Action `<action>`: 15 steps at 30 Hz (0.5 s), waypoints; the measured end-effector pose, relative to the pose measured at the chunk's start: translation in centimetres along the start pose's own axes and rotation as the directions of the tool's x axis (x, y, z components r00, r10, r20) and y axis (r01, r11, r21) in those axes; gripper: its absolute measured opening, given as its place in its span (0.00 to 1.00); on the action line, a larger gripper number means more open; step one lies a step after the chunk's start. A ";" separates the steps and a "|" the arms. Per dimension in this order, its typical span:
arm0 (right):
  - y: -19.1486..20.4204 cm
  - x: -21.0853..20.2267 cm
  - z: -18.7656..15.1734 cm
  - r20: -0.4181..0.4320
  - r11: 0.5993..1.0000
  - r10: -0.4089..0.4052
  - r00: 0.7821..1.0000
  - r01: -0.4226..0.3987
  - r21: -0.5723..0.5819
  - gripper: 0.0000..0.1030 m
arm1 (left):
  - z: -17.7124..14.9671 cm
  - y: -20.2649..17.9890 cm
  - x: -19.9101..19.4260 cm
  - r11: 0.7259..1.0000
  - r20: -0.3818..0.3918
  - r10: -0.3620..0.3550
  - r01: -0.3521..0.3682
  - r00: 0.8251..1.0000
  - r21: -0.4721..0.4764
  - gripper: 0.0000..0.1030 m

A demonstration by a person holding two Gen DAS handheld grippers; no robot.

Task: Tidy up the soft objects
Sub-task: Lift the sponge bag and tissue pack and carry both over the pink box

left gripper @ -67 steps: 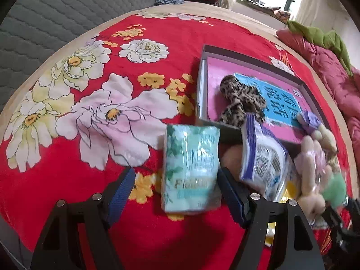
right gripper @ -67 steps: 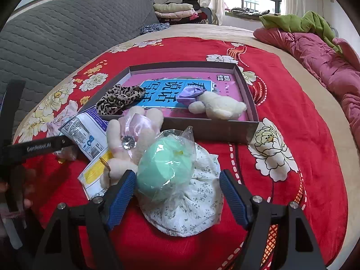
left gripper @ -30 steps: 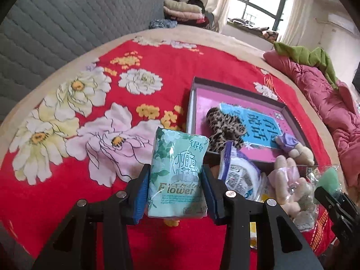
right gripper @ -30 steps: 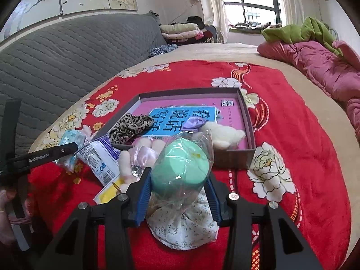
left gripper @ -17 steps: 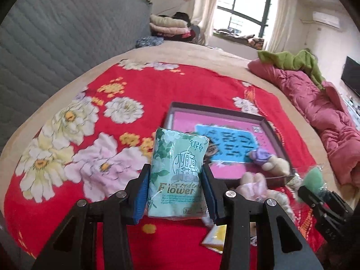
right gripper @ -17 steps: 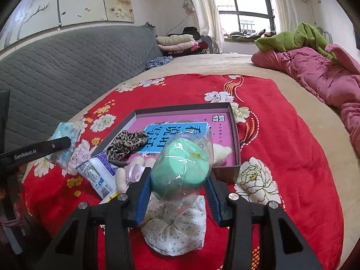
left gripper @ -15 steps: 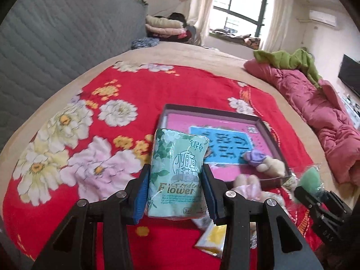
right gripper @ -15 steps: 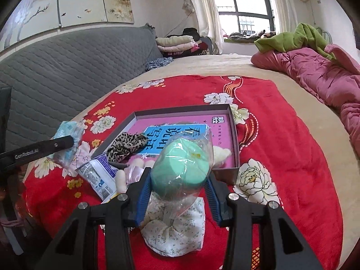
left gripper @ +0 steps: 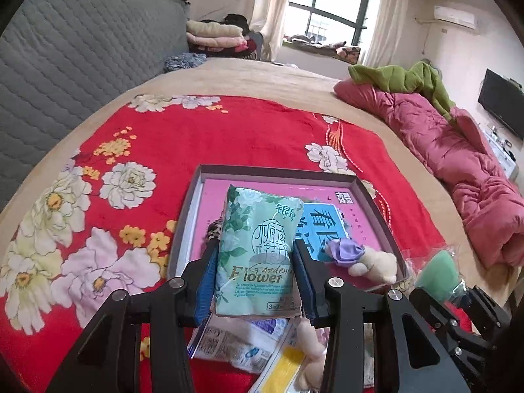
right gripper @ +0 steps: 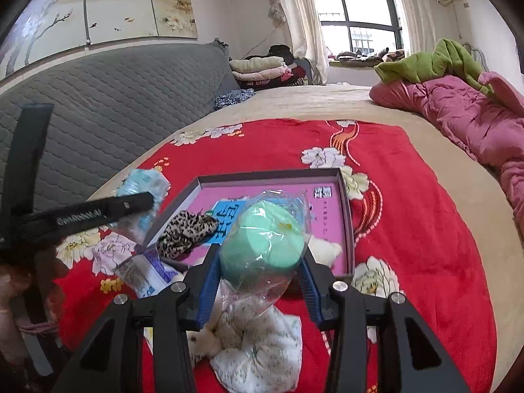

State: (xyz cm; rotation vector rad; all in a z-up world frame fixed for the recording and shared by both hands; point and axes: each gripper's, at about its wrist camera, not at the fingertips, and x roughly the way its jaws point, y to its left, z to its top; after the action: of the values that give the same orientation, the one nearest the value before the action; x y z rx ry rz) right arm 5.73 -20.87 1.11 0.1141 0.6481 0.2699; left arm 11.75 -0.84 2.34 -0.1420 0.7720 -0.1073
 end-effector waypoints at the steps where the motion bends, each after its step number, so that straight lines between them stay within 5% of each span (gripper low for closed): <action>1: 0.1 0.2 0.3 0.002 1.000 -0.001 1.000 0.001 -0.005 0.44 | 0.2 0.1 0.4 1.000 -0.006 0.001 -0.001 1.000 -0.003 0.44; 15: 1.8 4.4 3.0 -0.025 1.000 -0.028 0.999 0.028 0.001 0.44 | 0.3 3.5 5.6 0.999 -0.064 -0.016 0.014 0.998 -0.033 0.44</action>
State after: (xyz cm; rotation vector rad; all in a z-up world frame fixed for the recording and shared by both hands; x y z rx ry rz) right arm 10.54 -17.98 1.24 0.1033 0.6739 0.2444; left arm 16.16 1.76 -1.86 -0.1761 0.8370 -0.1139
